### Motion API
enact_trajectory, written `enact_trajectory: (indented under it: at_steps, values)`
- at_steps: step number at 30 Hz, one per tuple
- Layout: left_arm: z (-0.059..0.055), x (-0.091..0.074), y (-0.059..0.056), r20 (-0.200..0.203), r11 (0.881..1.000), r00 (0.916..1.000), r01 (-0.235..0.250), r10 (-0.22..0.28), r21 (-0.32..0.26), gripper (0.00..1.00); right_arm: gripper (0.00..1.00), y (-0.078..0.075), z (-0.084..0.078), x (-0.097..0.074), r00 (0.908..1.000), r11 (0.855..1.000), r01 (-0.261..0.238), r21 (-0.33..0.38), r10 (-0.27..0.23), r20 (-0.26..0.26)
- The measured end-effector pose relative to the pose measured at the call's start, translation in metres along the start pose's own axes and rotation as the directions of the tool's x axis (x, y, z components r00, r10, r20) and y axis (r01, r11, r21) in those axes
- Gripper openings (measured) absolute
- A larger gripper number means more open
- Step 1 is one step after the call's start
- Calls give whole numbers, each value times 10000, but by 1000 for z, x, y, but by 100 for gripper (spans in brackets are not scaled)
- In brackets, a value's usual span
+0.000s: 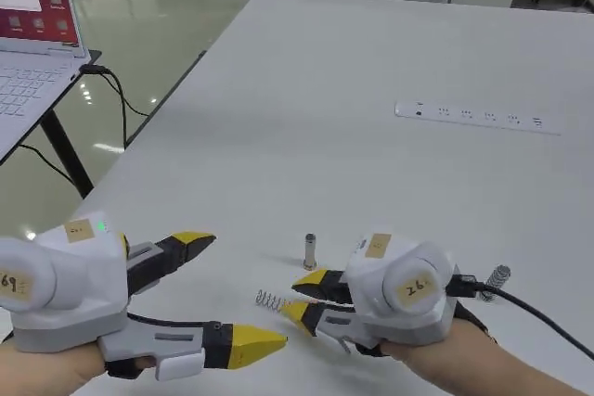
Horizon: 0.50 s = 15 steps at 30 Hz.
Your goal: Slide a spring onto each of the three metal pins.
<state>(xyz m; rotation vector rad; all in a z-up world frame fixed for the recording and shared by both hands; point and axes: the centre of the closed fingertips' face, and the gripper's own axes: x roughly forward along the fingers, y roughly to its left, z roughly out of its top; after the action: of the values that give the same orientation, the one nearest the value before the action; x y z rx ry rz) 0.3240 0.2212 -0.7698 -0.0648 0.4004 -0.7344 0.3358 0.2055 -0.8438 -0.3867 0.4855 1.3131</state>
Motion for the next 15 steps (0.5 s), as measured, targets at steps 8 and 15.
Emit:
enact_trajectory:
  at_steps: [8, 15]
  values:
    - [-4, 0, -1, -143, 10000, 9999, 36, -36, -17, 92, 11, 1, -11, 6, 9999, 9984, -45, 557, 52, -116]
    - [-8, 0, -2, -266, 9999, 9996, 99, -101, -67, 92, 8, -6, -17, 7, 9998, 9969, 99, 782, -86, -161]
